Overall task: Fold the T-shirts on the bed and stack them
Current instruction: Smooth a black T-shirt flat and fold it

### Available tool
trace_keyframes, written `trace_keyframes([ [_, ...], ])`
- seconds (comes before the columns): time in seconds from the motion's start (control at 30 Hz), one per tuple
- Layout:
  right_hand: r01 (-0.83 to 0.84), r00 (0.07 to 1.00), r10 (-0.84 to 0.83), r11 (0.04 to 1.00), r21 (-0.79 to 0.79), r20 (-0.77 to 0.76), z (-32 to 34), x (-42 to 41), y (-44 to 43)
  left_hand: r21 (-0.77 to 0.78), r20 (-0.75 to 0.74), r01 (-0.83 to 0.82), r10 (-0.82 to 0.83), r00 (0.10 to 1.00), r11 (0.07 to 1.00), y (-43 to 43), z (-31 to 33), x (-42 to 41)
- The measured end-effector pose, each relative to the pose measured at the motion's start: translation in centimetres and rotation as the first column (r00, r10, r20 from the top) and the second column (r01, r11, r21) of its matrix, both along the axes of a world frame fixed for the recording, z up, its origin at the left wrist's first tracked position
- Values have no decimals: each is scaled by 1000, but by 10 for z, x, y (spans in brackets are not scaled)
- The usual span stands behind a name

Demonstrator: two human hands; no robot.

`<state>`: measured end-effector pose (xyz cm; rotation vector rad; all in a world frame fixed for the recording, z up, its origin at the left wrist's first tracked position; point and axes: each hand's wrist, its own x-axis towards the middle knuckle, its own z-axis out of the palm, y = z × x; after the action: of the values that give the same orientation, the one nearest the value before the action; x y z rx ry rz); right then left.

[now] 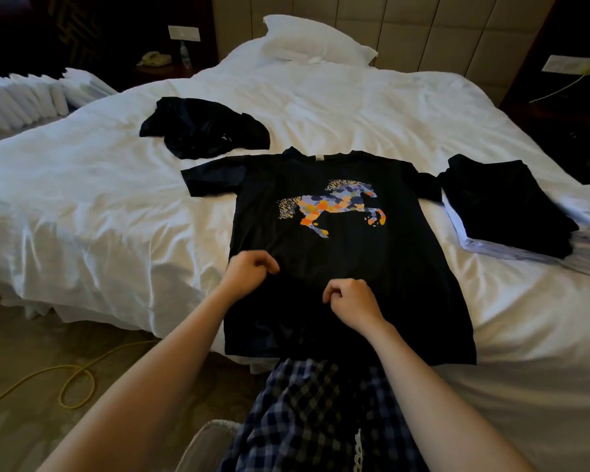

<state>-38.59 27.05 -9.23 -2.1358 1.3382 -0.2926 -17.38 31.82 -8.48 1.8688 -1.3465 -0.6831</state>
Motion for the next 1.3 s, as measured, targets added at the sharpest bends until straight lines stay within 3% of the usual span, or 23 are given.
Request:
trace_keyframes([
  [0.13, -30, 997, 25, 997, 66, 77, 19, 24, -26, -23, -102, -234, 230, 968, 972, -27, 14, 37],
  [0.23, -34, 993, 23, 994, 99, 116, 30, 39, -45, 28, -134, -284, 285, 949, 959, -41, 17, 59],
  [0.43, -105, 994, 107, 991, -79, 13, 28, 61, -73, 136, -193, -345, 366, 910, 929, -59, 11, 74],
  [0.57, -168, 985, 163, 981, -96, -59, 18, 77, -83, 109, -127, -445, 457, 881, 889, -68, 4, 75],
  [0.63, -190, 980, 179, 969, -156, -82, 14, 88, -88, 111, -183, -475, 487, 854, 873, -75, 4, 78],
  [0.7, -188, 981, 172, 961, -201, -93, 7, 93, -92, 137, -269, -496, 514, 815, 858, -85, 2, 85],
  [0.8, -227, 962, 202, 965, -127, -184, -6, 92, -99, 187, -443, -507, 533, 721, 841, -100, -6, 102],
  [0.93, -241, 940, 211, 967, -83, -267, -11, 96, -113, 197, -760, -506, 457, 462, 839, -126, -7, 112],
  [1.2, -229, 948, 191, 965, -129, -253, -12, 117, -155, 178, -858, -453, 363, 364, 874, -178, 1, 122],
  [1.3, -233, 949, 196, 963, -132, -248, -14, 123, -166, 200, -843, -555, 431, 322, 807, -192, 4, 130],
])
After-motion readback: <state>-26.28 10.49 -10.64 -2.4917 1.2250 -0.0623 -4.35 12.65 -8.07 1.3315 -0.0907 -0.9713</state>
